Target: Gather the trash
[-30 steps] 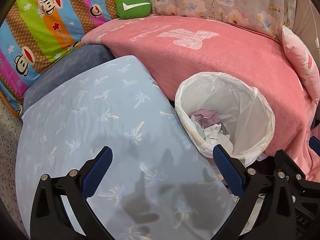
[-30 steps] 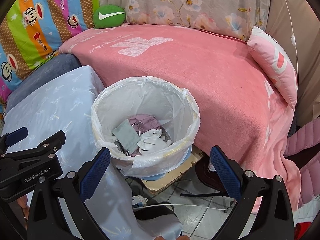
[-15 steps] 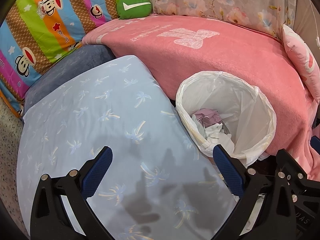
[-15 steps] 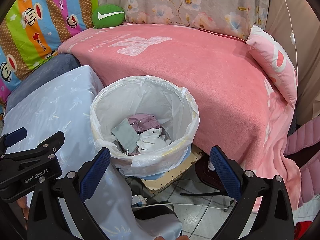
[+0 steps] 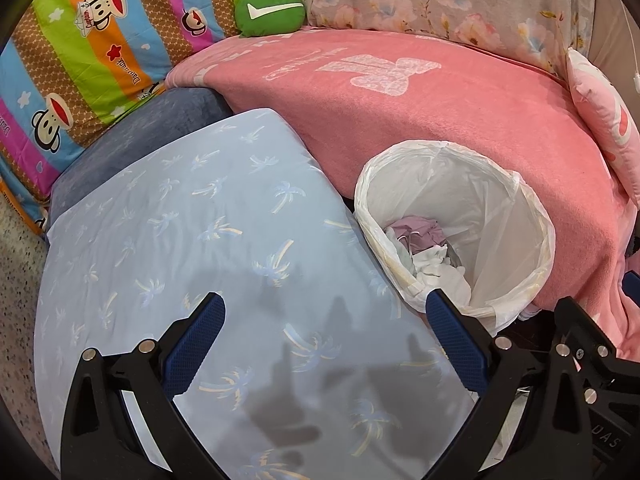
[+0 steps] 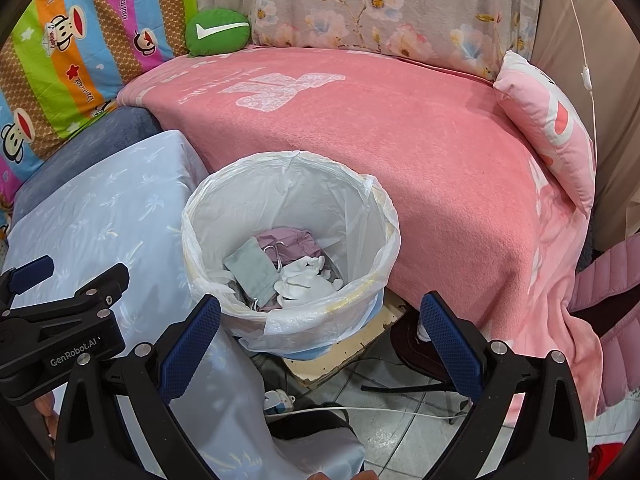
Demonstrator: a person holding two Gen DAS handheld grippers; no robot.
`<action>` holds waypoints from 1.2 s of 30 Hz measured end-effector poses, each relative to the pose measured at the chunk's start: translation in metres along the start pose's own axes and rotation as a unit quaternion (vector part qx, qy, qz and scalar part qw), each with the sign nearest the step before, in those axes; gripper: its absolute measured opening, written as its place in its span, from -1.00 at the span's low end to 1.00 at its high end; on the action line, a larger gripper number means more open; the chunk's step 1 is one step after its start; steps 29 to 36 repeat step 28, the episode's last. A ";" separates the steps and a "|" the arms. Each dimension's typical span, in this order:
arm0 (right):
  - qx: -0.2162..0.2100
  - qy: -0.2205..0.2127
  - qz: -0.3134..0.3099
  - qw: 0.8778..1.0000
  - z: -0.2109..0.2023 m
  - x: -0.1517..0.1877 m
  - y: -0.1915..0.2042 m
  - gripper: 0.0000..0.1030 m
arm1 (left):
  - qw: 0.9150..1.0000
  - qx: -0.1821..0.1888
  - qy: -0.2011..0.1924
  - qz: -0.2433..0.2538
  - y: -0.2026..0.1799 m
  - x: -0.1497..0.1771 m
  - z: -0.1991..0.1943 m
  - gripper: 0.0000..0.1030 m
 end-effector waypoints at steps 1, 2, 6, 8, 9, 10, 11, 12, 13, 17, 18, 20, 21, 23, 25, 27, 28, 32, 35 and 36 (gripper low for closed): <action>0.000 0.000 0.000 1.000 0.000 0.000 0.000 0.88 | 1.000 0.000 0.000 0.000 0.001 0.000 0.000 0.87; 0.000 0.001 0.000 1.000 0.000 0.000 0.000 0.88 | 1.000 0.000 0.000 0.000 0.000 0.000 0.000 0.87; 0.000 0.000 0.000 1.000 0.000 0.000 0.000 0.88 | 1.000 0.000 0.000 0.000 0.000 0.000 0.000 0.87; 0.000 0.000 -0.001 1.000 0.000 -0.001 0.001 0.88 | 1.000 0.000 0.000 0.000 0.000 0.000 0.000 0.87; 0.000 0.001 -0.001 1.000 0.000 0.000 0.001 0.88 | 1.000 0.000 0.001 0.000 0.000 0.000 0.000 0.87; 0.000 0.000 -0.001 1.000 0.000 0.000 0.001 0.88 | 1.000 -0.001 0.002 0.000 0.001 0.000 0.001 0.87; 0.000 0.000 -0.001 1.000 0.000 0.000 0.001 0.88 | 1.000 -0.001 0.002 0.000 0.001 0.000 0.001 0.87; 0.000 0.000 -0.001 1.000 0.000 -0.001 0.001 0.88 | 1.000 -0.001 0.004 -0.001 0.002 0.000 0.001 0.87; 0.000 -0.001 -0.002 1.000 0.000 -0.002 0.001 0.88 | 1.000 -0.001 0.005 -0.002 0.003 0.000 0.002 0.87; 0.001 -0.001 -0.002 1.000 0.001 -0.004 0.001 0.88 | 1.000 -0.001 0.005 -0.003 0.005 -0.001 0.002 0.87; 0.001 -0.001 -0.002 1.000 0.001 -0.004 0.001 0.88 | 1.000 -0.002 0.004 -0.003 0.004 -0.001 0.002 0.87; 0.000 -0.001 -0.002 1.000 0.001 -0.005 0.001 0.88 | 1.000 -0.002 0.004 -0.002 0.004 -0.001 0.001 0.87; 0.000 -0.001 -0.002 1.000 0.001 -0.005 0.001 0.88 | 1.000 -0.002 0.003 -0.002 0.004 -0.001 0.001 0.87; 0.000 -0.002 -0.001 1.000 0.000 -0.006 0.001 0.88 | 1.000 -0.003 0.002 -0.002 0.003 -0.002 0.001 0.87; -0.001 -0.002 -0.001 1.000 0.000 -0.007 0.001 0.88 | 1.000 -0.001 0.000 -0.001 0.003 -0.002 0.001 0.87; 0.000 -0.002 -0.001 1.000 0.000 -0.007 0.001 0.88 | 1.000 -0.001 0.000 0.000 0.002 -0.003 0.000 0.87; 0.000 -0.002 -0.001 1.000 0.000 -0.007 0.001 0.88 | 1.000 -0.001 -0.001 0.000 0.002 -0.003 0.000 0.87; 0.000 -0.002 -0.001 1.000 0.000 -0.007 0.001 0.88 | 1.000 -0.001 -0.001 0.000 0.002 -0.003 0.000 0.87; 0.000 -0.002 -0.001 1.000 0.000 -0.007 0.001 0.88 | 1.000 -0.001 -0.001 0.000 0.002 -0.003 0.000 0.87; 0.000 -0.002 -0.001 1.000 0.000 -0.007 0.001 0.88 | 1.000 -0.001 -0.001 0.000 0.002 -0.003 0.000 0.87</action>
Point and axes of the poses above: each gripper's, at about its wrist camera, not at the fingertips, and z roughly the way its jaws point, y to its left, x to its underside, the point moved 5 cm from there along z, roughly the way its jaws point, and after that the axes turned 7 degrees about -x, right-handed, at the moved point
